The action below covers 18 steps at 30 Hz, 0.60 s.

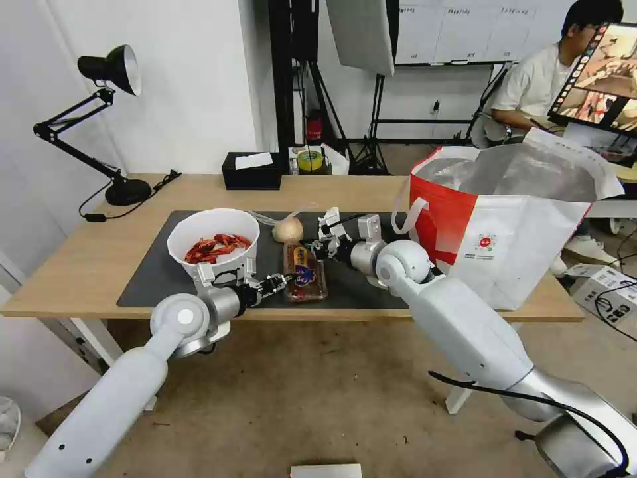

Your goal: Pick up the trash from the table and place it into the takeout bag.

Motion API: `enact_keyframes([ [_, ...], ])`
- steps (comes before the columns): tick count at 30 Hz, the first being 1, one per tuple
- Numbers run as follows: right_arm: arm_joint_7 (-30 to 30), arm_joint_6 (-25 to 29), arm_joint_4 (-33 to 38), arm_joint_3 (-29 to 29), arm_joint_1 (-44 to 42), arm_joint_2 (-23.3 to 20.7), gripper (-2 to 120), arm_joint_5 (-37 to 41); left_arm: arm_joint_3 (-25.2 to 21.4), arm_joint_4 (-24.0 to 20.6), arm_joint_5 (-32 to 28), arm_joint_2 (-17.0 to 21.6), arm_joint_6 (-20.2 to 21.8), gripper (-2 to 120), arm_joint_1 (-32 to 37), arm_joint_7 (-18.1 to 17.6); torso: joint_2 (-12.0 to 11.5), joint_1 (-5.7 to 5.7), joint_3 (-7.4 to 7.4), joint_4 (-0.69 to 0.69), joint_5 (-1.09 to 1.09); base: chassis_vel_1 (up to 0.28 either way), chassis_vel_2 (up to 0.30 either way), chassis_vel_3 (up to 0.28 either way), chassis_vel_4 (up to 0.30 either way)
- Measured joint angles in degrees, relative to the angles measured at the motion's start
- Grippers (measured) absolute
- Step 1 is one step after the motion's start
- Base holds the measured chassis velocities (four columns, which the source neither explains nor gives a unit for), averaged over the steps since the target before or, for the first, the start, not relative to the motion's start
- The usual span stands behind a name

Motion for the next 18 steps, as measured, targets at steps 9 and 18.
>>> enact_keyframes([
  [9,0.7,0.82,1.64,1.4,-0.65,-0.45,0,0.78,0.01,-0.1,0.04,-0.05,-0.26,0,0.07,-0.01,0.0,0.0,0.0,0.01,0.0,0.0,0.0,0.0,0.0],
  [18,4.01,8.82,9.96,4.34,-6.9,-4.38,0,2.09,-0.4,-1.22,0.02,-0.12,-0.91,0,0.79,-0.18,0.0,0.0,0.0,0.0,0.0,0.0,0.0,0.0,0.0],
])
